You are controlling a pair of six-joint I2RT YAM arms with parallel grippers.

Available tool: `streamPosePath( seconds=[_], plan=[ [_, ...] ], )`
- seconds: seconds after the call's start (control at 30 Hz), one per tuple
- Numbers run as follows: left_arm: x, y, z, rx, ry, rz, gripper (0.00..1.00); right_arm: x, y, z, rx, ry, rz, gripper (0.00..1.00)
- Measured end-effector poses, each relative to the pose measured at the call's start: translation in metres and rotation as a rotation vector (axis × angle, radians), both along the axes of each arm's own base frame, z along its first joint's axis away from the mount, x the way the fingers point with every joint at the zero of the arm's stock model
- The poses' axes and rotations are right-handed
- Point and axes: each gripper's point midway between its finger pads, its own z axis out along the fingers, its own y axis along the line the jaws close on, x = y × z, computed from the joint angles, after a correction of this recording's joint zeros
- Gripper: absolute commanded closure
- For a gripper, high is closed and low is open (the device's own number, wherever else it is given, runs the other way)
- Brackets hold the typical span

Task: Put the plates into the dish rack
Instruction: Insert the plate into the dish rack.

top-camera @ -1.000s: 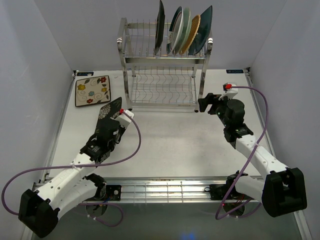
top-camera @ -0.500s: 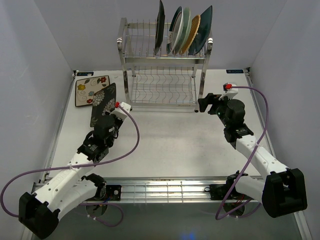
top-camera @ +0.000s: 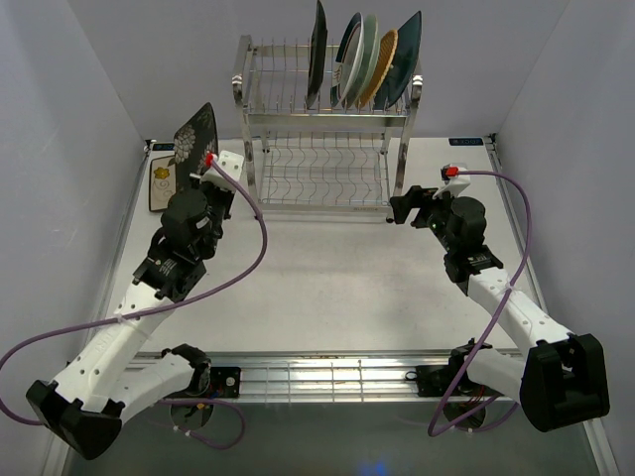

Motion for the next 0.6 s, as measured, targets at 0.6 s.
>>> streamPosePath(
  seconds=[0.6],
  plan=[
    [0.021,-0.021,0.136,-0.129,-0.220,-0.054,1.00,-0.002,0.005,0.000,0.020,0.008,0.027,0.14]
  ],
)
